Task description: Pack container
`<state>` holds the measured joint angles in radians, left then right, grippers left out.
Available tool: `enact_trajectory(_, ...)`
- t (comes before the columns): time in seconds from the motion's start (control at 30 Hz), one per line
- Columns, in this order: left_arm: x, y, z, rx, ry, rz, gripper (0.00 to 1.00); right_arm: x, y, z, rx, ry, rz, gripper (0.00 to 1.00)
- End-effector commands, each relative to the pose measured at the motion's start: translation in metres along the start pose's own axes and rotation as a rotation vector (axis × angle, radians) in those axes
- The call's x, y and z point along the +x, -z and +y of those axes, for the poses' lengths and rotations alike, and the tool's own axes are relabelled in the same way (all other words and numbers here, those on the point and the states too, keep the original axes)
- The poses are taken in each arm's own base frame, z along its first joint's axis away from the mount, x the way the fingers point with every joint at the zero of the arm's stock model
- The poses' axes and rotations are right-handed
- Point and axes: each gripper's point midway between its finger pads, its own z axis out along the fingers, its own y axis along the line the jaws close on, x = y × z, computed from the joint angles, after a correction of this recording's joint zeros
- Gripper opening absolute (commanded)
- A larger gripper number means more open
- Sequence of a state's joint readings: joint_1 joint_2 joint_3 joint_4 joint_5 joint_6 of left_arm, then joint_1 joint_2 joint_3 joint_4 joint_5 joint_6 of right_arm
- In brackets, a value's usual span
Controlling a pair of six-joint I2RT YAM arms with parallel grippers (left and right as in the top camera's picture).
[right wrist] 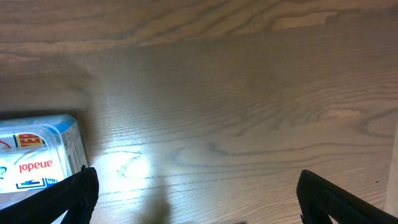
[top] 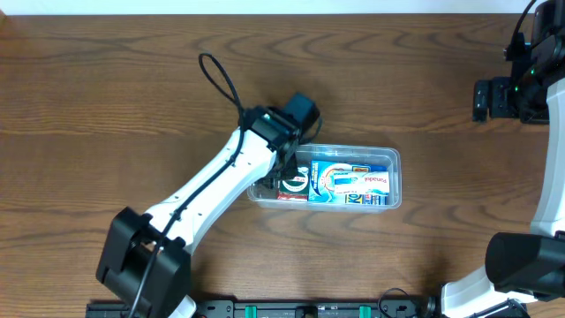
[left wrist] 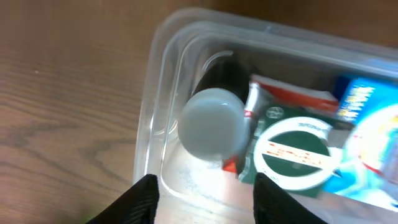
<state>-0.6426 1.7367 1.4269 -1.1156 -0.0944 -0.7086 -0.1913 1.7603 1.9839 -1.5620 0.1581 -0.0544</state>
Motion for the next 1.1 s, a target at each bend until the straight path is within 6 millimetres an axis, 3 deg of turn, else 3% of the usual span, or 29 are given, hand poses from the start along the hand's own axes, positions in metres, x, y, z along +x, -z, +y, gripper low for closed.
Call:
enact_trajectory(0.0, -0.019, 0.052, -0.001, 0.079, -0.022, -0.115, 0.55, -0.001, 0.008, -0.005, 0.013, -0.021, -0.024, 0.99)
enact_trajectory(0.17, -0.015, 0.113, 0.004, 0.226, -0.045, -0.214, 0.75, -0.001, 0.008, -0.005, 0.013, -0.021, -0.024, 0.99)
enact_trajectory(0.27, 0.002, 0.142, 0.017, 0.296, -0.043, -0.235, 0.82, -0.001, 0.008, -0.005, 0.013, -0.022, -0.024, 0.99)
enact_trajectory(0.3, 0.008, 0.151, 0.023, 0.312, -0.042, -0.244, 0.98, -0.001, 0.008, -0.005, 0.013, -0.021, -0.024, 0.99)
enact_trajectory(0.57, 0.052, 0.199, 0.074, 0.394, -0.031, -0.326, 0.98, -0.001, 0.008, -0.005, 0.013, -0.021, -0.024, 0.99)
enact_trajectory(0.7, 0.072, 0.203, 0.106, 0.34, -0.058, -0.347, 0.98, -0.001, 0.008, -0.005, 0.013, -0.021, -0.024, 0.99)
enact_trajectory(0.83, 0.093, 0.188, 0.136, 0.23, -0.066, -0.298, 0.98, -0.001, 0.008, -0.005, 0.013, -0.022, -0.025, 0.99)
enact_trajectory(1.07, 0.09, 0.157, 0.162, 0.184, 0.047, -0.386, 0.98, -0.001, 0.008, -0.005, 0.013, -0.021, -0.024, 0.99)
